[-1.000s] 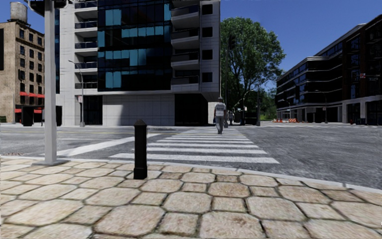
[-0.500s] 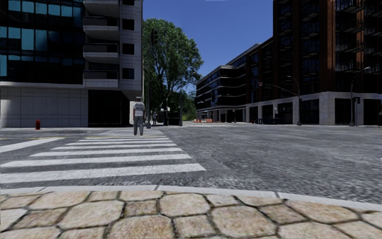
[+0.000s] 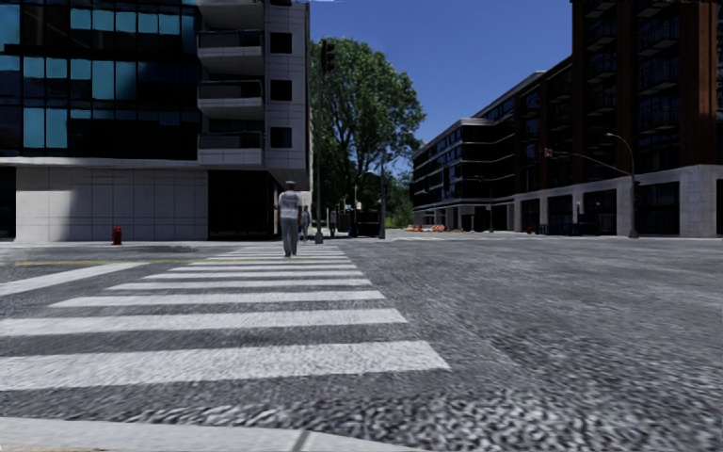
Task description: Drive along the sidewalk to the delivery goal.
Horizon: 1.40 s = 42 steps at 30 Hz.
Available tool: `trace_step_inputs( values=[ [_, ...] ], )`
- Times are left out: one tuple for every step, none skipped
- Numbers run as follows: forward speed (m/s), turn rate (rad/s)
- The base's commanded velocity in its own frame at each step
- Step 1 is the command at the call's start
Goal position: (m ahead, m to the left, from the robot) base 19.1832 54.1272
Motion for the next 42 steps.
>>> trace_step_inputs(
  values=[
    [1.93,0.01],
    [1.93,0.01],
    [1.93,0.0],
    [1.93,0.0],
    [1.93,0.0],
    [1.93,0.0],
    [1.93,0.0],
    [1.93,0.0],
    [1.93,0.0],
    [1.93,0.0],
    [2.0,0.0],
    [2.0,0.0],
    [2.0,0.0],
    [2.0,0.0],
    [2.0,0.0],
    [2.0,0.0],
    [2.0,0.0],
    [2.0,0.0],
    [2.0,0.0],
    [2.0,0.0],
    [2.0,0.0],
    [2.0,0.0],
    [2.0,0.0],
    [2.0,0.0],
    [2.0,0.0],
    [2.0,0.0],
    [2.0,0.0],
    [2.0,0.0],
    [2.0,0.0],
    [2.0,0.0],
    [2.0,0.0],
    [2.0,0.0],
    [2.0,0.0],
    [2.0,0.0],
    [2.0,0.0],
    [2.0,0.0],
    [2.0,0.0],
    [2.0,0.0],
    [2.0,0.0],
    [2.0,0.0],
    [2.0,0.0],
    [2.0,0.0]
  ],
)
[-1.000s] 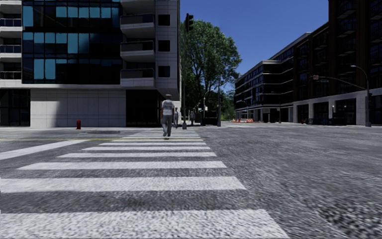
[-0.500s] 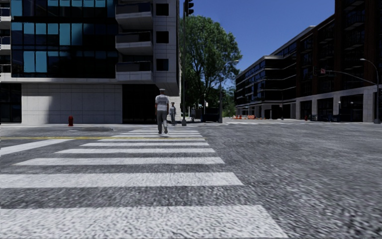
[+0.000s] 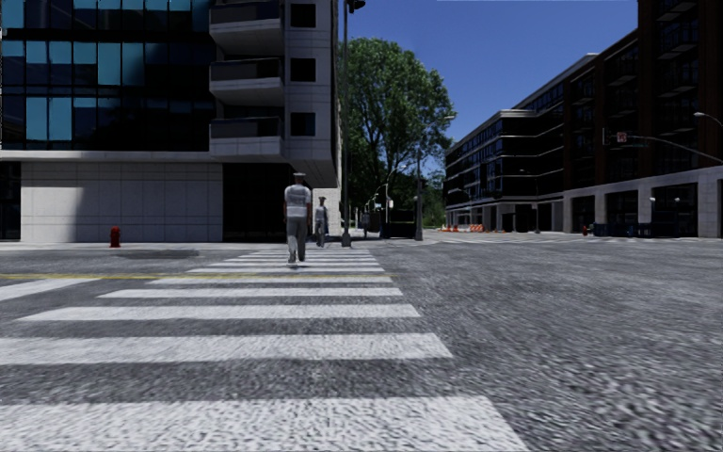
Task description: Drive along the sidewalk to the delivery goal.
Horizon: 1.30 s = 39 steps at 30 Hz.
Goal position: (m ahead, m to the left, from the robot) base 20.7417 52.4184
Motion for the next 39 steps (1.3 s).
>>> trace_step_inputs(
  values=[
    [2.0,0.0],
    [2.0,0.0],
    [2.0,0.0],
    [2.0,0.0],
    [1.99,0.0],
    [1.98,0.0],
    [1.98,0.0],
    [1.98,0.0],
    [1.98,0.0],
    [1.98,0.0],
    [1.98,0.0],
    [1.98,0.0],
    [1.98,0.0],
    [1.98,0.0],
    [1.98,0.0],
    [1.98,0.0],
    [1.98,0.0],
    [1.98,0.0],
    [1.98,0.0],
    [1.98,0.0],
    [1.98,0.0],
    [1.98,0.0],
    [1.98,0.0],
    [1.98,0.0],
    [1.98,0.0],
    [1.98,0.0],
    [1.98,0.0],
    [1.98,0.0],
    [1.98,0.0],
    [1.98,0.0],
    [1.98,0.0],
    [1.98,0.0],
    [1.98,0.0],
    [1.98,0.0],
    [1.98,0.0],
    [1.98,0.0],
    [1.98,0.0],
    [1.97,0.0],
    [1.97,0.0]
  ],
)
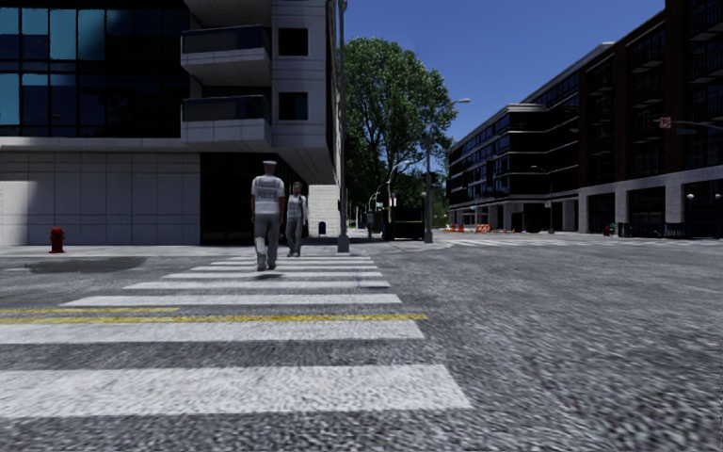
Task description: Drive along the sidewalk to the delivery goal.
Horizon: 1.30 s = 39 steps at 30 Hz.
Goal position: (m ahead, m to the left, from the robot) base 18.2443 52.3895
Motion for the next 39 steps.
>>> trace_step_inputs(
  values=[
    [1.96,0.0],
    [1.94,0.0],
    [1.94,0.0],
    [1.92,0.0],
    [1.91,0.0],
    [1.9,0.0],
    [1.9,0.0],
    [1.9,0.0],
    [1.89,0.0],
    [1.89,0.0],
    [1.88,0.0],
    [1.88,0.0],
    [1.88,0.0],
    [1.88,0.0],
    [1.88,0.0],
    [1.88,0.0],
    [1.87,0.0],
    [1.87,0.0],
    [1.87,0.0],
    [1.87,0.0],
    [1.87,0.0],
    [1.87,0.0],
    [1.87,0.0],
    [1.87,0.0],
    [1.87,0.0],
    [1.87,0.0],
    [1.87,0.0],
    [1.87,0.0],
    [1.87,0.0],
    [1.87,0.0],
    [1.87,0.0],
    [1.87,0.0],
    [1.87,0.0],
    [1.87,0.0],
    [1.87,0.0],
    [1.87,0.0],
    [1.87,0.0],
    [1.87,0.0],
    [1.87,0.0]
  ],
)
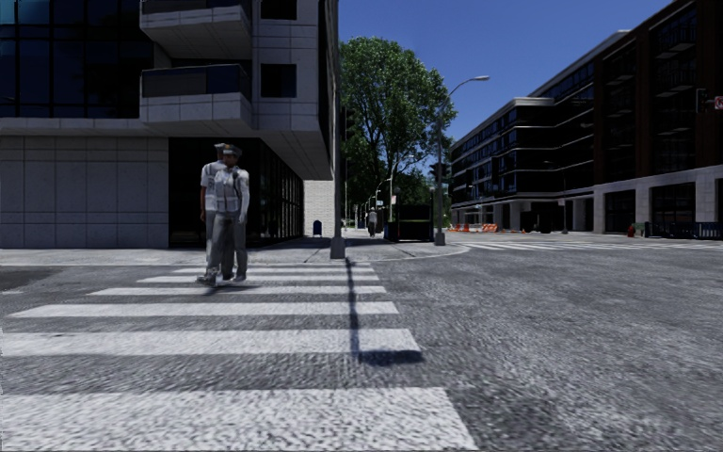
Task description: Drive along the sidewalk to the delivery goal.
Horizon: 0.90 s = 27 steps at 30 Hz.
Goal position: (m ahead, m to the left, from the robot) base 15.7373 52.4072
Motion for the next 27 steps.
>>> trace_step_inputs(
  values=[
    [1.87,0.0],
    [1.87,0.0],
    [1.87,0.0],
    [1.87,0.0],
    [1.87,0.0],
    [1.87,0.0],
    [1.87,0.0],
    [1.87,0.0],
    [1.87,0.0],
    [1.87,0.0],
    [1.87,0.0],
    [1.87,0.0],
    [1.87,0.0],
    [1.87,0.0],
    [1.87,0.0],
    [1.87,0.0],
    [1.87,0.0],
    [1.87,0.0],
    [1.87,0.0],
    [1.87,0.0],
    [1.87,0.0],
    [1.87,0.0],
    [1.87,0.0],
    [1.87,0.0],
    [1.87,0.0],
    [1.87,0.0],
    [1.87,0.0]
  ],
)
